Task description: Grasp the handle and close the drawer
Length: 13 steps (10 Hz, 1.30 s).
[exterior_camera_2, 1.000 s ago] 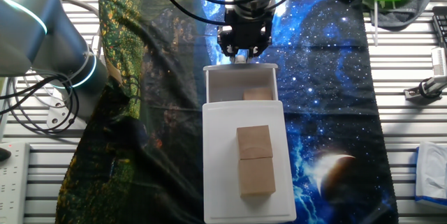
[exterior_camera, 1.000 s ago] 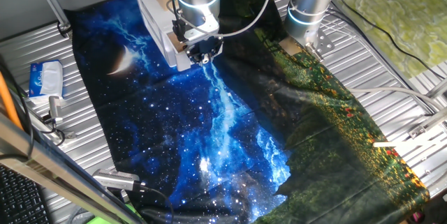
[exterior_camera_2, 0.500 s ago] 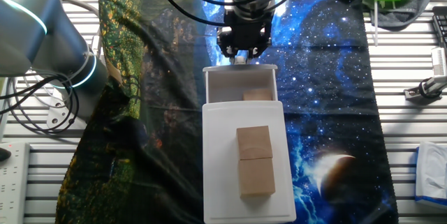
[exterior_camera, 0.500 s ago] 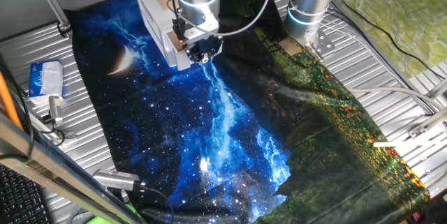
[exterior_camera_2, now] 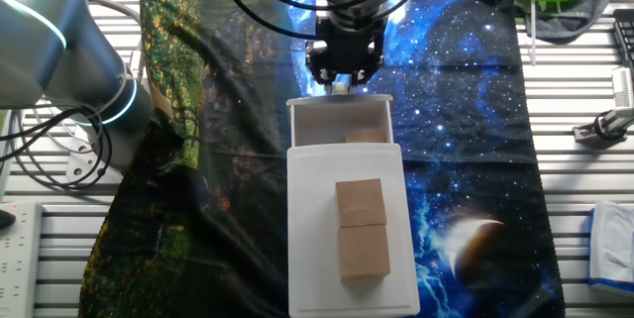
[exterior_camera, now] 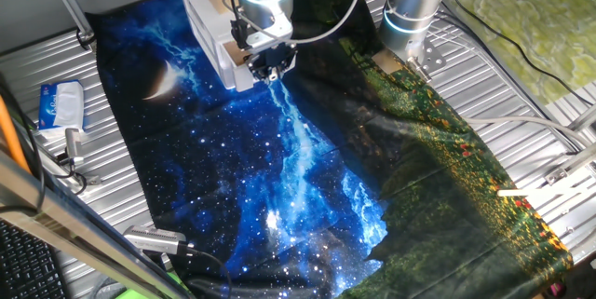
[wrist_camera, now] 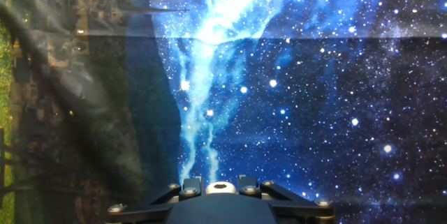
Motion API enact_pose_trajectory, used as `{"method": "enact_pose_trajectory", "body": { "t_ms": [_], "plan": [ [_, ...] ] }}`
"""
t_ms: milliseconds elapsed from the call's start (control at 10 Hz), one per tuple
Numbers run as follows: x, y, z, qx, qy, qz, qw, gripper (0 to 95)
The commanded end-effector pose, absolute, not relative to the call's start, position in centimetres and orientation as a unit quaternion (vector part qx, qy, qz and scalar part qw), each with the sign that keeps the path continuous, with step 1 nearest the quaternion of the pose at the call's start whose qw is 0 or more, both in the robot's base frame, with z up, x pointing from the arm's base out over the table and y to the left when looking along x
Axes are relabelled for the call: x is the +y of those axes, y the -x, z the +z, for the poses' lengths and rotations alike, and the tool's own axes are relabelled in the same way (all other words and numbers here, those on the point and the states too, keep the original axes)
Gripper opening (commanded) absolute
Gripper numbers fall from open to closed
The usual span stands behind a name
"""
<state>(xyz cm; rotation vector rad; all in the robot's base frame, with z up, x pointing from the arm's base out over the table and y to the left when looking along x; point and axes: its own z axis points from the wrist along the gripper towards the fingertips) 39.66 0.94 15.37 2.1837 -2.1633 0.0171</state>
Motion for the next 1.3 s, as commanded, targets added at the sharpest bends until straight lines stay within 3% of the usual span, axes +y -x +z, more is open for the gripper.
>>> {"method": "enact_pose_trajectory", "body": {
  "t_ms": [100,1300],
  "plan": [
    [0.8,-39.8,15.3,-0.703,-0.711,0.007,0.032,0.0],
    [-0.8,-39.5,15.2,-0.699,-0.714,0.010,0.031,0.0]
  ]
}}
